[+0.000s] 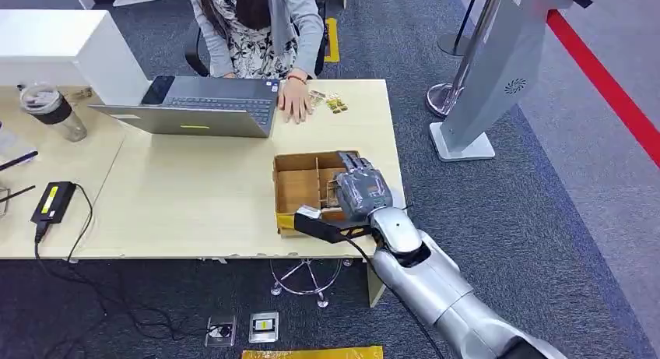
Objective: Pass the card to the sensor for recognition and then transmit it.
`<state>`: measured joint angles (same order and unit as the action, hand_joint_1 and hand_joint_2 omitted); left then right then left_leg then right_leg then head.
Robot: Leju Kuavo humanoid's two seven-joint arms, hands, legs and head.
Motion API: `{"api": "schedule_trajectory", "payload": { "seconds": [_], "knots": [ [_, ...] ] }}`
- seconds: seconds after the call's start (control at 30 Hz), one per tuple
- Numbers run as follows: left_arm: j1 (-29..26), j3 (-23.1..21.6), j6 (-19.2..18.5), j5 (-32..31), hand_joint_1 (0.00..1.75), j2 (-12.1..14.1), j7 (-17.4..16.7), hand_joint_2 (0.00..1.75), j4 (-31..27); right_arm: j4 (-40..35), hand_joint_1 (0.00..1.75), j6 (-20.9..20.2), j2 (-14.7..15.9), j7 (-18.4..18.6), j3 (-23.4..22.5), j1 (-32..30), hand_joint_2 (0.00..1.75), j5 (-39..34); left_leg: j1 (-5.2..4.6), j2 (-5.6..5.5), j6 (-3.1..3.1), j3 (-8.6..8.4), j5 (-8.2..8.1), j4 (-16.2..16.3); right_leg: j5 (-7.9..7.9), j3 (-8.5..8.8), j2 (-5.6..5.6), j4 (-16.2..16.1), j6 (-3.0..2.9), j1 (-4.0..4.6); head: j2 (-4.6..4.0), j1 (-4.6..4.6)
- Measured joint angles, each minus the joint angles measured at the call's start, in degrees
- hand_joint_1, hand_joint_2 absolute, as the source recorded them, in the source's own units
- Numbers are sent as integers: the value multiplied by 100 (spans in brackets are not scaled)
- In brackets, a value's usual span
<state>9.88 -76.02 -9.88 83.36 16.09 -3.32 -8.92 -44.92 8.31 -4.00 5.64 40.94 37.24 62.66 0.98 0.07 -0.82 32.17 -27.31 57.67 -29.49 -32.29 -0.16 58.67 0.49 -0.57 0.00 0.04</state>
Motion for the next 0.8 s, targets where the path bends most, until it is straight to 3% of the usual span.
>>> {"api": "schedule_trajectory", "payload": {
  "seconds": [0.47,0.63,0.8],
  "knots": [
    [-1,-2,-74,-88,0,0,107,0,0,-721,175,114,96,-72,-90,232,175,-83,0,0,0,1,0,0,0,0,0,1,0,0,0,0],
    [-1,-2,-142,-186,0,0,162,0,0,-695,175,186,24,-313,-92,785,175,-20,0,1,-1,1,1,0,0,-1,0,1,0,0,0,0],
    [5,-9,-192,-350,0,-15,199,0,0,-132,175,590,-300,-610,-120,1456,175,13,1,0,-1,2,2,0,0,-1,-2,2,0,2,0,2]
  ]
}}
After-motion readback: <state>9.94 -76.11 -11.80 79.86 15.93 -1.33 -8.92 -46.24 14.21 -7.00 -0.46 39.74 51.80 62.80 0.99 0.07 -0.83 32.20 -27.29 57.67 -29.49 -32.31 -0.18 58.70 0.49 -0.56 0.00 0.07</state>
